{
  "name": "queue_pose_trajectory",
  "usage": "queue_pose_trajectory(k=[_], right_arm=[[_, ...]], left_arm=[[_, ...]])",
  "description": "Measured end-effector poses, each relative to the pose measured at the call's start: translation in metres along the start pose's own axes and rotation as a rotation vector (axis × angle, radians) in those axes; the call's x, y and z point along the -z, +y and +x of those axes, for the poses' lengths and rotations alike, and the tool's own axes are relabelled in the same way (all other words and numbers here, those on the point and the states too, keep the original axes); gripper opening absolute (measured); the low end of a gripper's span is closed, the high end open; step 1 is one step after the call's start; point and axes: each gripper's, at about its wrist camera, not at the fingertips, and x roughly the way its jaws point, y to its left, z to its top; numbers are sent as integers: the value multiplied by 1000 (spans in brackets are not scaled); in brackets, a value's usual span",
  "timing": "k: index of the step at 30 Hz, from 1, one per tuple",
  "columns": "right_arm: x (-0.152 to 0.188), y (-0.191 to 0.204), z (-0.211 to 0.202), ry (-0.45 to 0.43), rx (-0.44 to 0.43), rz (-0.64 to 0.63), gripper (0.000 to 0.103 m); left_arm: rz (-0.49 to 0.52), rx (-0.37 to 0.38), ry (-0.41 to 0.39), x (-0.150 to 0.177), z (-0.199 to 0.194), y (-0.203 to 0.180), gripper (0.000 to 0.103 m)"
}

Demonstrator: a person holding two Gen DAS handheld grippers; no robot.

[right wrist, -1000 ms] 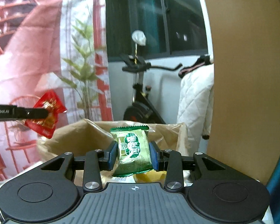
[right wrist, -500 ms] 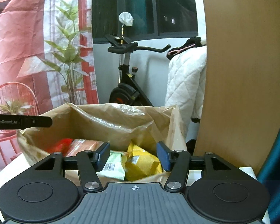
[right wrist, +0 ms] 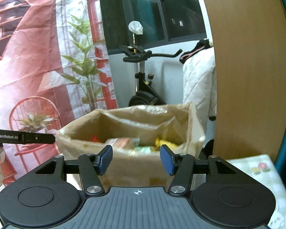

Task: Organize snacks
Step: 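Open both tools to drop the red packet and green candy into the box, then lower both tools back toward the remaining snacks in front of the box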

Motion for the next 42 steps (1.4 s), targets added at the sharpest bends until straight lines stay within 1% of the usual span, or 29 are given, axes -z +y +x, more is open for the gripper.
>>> queue_pose_trajectory(k=[3, 7, 11, 14, 18, 22, 26, 29, 31, 35, 37, 42], right_arm=[[18, 0, -3, 27, -5, 12, 52], [49, -3, 5, 114, 2, 32, 52], [77, -6, 22, 204, 11, 49, 52], [96, -4, 43, 275, 10, 41, 52], [118, 4, 78, 369, 13, -24, 49], [127, 16, 109, 421, 7, -58, 48], [129, 26, 130, 451, -5, -105, 48], [132, 24, 137, 475, 14, -133, 45], [135, 18, 136, 481, -5, -127, 34], [138, 10, 121, 437, -24, -129, 31], [137, 2, 110, 396, -35, -114, 30], [143, -26, 90, 343, 7, -69, 30]], left_arm=[[-25, -18, 46, 18, -6, 10, 45], [-61, -26, 116, 45, -5, 24, 45], [-95, -37, 173, 66, 9, 36, 44], [-94, -39, 186, 74, 21, 39, 44], [-98, -42, 183, 85, 38, 38, 44], [-115, -41, 191, 90, 54, 40, 44], [-101, -31, 208, 95, 61, 32, 44], [-83, -24, 218, 100, 64, 24, 44], [-74, -17, 226, 102, 66, 21, 44], [-53, 4, 246, 107, 72, 13, 44], [-45, 11, 260, 110, 75, 8, 43], [-34, 45, 289, 115, 85, -8, 43]])
